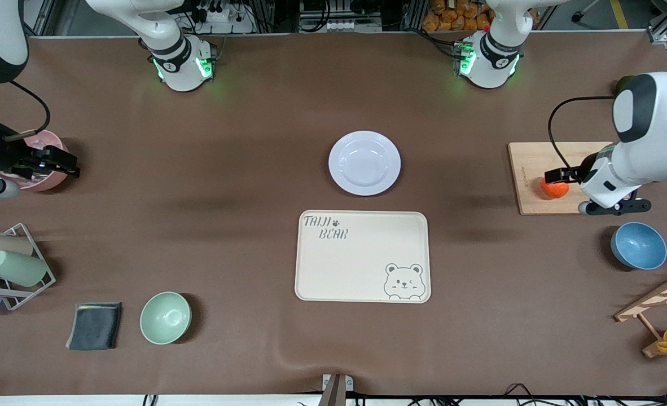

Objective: Place orange and plate with both arms
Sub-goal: 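Lower the left gripper over the orange on the cutting board, then close the left gripper on the orange and lift it, then carry the orange with the left gripper over the white plate, then release the orange onto the plate while the right gripper reaches toward it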

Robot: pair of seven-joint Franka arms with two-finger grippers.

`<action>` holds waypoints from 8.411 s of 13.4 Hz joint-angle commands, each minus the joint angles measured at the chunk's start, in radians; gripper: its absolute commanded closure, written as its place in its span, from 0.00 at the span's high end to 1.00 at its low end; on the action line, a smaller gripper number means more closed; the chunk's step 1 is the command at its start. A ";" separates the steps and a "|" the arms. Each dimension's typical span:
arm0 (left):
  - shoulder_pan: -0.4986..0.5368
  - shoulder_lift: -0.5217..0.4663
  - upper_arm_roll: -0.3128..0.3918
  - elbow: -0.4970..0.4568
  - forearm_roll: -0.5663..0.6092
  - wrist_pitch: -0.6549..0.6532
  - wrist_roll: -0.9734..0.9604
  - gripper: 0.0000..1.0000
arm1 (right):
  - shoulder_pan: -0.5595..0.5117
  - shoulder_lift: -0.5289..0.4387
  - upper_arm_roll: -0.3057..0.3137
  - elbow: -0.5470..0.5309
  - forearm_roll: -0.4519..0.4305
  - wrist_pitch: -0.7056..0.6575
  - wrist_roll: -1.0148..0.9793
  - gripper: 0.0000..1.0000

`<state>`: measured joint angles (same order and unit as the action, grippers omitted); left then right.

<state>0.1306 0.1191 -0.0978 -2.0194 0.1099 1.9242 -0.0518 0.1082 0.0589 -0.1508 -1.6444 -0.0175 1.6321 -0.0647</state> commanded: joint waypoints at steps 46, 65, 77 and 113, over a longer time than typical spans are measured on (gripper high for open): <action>0.176 0.131 -0.005 -0.352 0.102 0.556 0.066 1.00 | 0.011 0.007 -0.012 -0.006 0.021 -0.028 0.010 1.00; 0.165 0.019 -0.232 -0.199 0.100 0.342 -0.142 0.28 | 0.013 0.018 -0.012 -0.006 0.031 -0.029 0.008 1.00; -0.112 0.295 -0.465 0.232 0.099 0.050 -0.807 0.28 | 0.018 0.029 -0.012 -0.005 0.031 -0.026 0.010 1.00; -0.562 0.591 -0.454 0.424 0.165 -0.149 -1.347 1.00 | 0.097 0.074 -0.013 -0.443 0.951 0.325 -0.081 1.00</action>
<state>-0.4282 0.7556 -0.5541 -1.6260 0.2605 1.8313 -1.3772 0.1864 0.1179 -0.1565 -2.0678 0.8678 1.9305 -0.1023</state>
